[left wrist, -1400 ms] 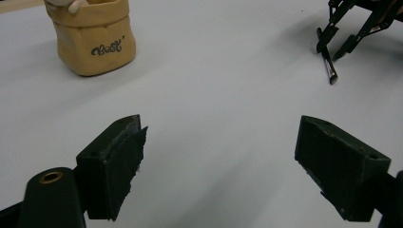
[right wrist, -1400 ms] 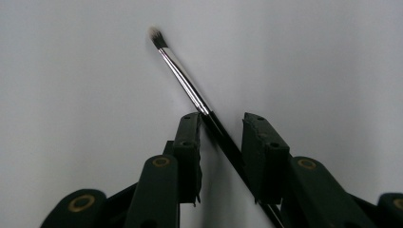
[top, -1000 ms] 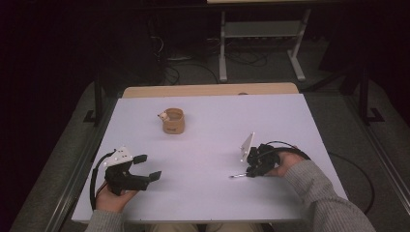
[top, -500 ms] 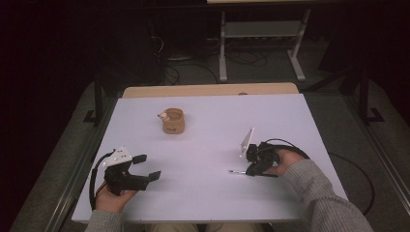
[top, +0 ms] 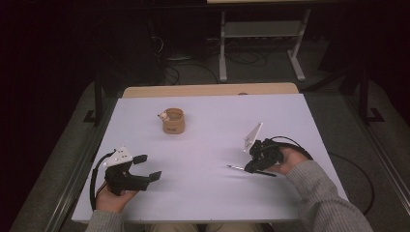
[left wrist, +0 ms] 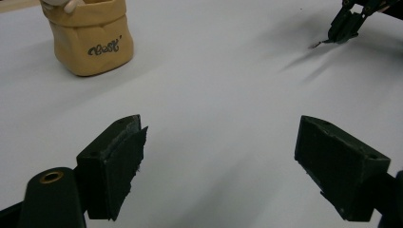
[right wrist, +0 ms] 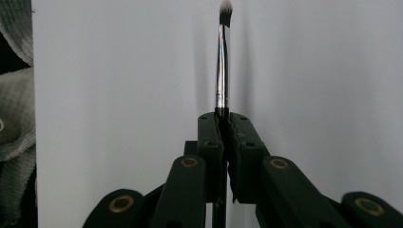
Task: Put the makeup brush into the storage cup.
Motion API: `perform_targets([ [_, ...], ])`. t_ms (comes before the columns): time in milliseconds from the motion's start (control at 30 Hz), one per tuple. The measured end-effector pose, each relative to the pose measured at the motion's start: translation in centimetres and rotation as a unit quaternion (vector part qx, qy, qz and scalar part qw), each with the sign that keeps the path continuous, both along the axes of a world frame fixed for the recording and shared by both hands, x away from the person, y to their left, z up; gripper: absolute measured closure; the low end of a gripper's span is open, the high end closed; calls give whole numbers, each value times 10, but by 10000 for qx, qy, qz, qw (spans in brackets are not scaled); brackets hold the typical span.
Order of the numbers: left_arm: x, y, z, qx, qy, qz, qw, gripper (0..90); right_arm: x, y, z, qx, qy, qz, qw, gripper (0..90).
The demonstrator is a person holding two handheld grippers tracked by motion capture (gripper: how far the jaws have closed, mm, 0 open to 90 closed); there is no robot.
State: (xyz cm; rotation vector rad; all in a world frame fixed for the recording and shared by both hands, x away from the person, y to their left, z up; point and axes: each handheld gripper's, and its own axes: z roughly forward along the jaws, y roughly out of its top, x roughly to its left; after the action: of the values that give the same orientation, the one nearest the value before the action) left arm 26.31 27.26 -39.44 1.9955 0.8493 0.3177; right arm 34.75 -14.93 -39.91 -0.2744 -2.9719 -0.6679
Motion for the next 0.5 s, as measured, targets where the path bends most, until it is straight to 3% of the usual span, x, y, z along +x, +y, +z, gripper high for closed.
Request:
perform_targets([
  [67,0,-3,-2,31,16,-40,10000,160,-2,-1,4,178,-33,-16,9998,835],
  [500,0,-9,-2,68,30,-159,9998,162,-10,-3,11,505,-133,26,9986,835],
])
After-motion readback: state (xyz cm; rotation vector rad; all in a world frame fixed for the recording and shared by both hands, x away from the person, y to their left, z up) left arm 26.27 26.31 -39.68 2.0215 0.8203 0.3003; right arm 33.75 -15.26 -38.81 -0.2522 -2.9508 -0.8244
